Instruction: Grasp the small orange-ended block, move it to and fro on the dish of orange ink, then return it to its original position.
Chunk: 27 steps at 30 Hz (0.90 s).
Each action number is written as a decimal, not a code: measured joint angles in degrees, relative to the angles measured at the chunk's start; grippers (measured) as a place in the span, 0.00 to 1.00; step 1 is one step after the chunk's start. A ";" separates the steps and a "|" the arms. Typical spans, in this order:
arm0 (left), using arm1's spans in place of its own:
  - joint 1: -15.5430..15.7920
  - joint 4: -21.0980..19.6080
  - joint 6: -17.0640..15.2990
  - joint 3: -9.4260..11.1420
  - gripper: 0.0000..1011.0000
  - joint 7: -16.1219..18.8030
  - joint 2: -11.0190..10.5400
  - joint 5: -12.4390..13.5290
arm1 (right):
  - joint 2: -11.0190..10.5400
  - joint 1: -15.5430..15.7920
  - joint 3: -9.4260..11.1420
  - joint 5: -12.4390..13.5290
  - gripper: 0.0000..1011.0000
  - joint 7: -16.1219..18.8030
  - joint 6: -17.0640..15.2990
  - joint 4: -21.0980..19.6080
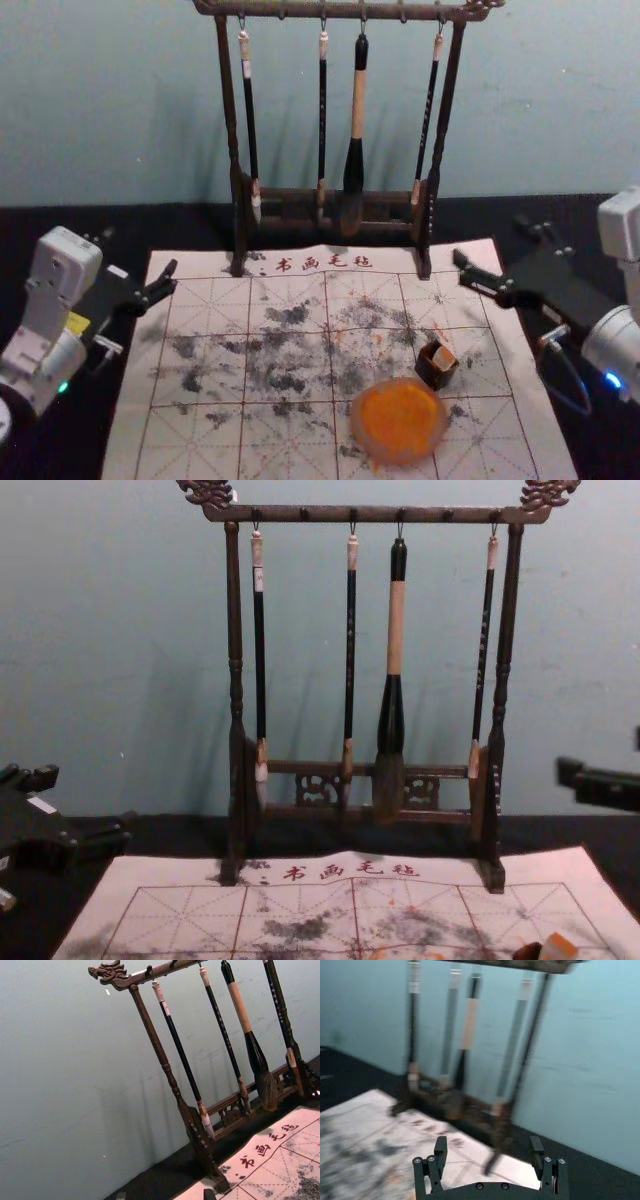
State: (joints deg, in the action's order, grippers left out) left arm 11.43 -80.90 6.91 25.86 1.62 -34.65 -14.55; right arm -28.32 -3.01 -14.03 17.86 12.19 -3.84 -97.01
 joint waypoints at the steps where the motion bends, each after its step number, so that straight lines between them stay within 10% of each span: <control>1: 0.00 0.00 0.00 0.00 0.99 0.00 0.00 0.00 | 0.48 0.31 0.35 -0.50 0.99 -1.07 0.14 0.02; 14: 0.00 0.00 0.00 0.00 0.99 0.00 0.00 0.00 | 7.37 2.83 1.18 -11.76 0.99 -16.20 0.38 7.64; 27: 0.00 0.00 0.00 0.00 0.99 0.00 0.00 0.00 | 8.71 2.56 1.13 -13.08 0.99 -17.29 0.43 9.76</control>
State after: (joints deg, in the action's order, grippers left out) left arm 11.43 -80.90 6.91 25.86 1.62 -34.65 -14.55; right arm -19.61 -0.44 -12.90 4.77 -5.10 -3.41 -87.25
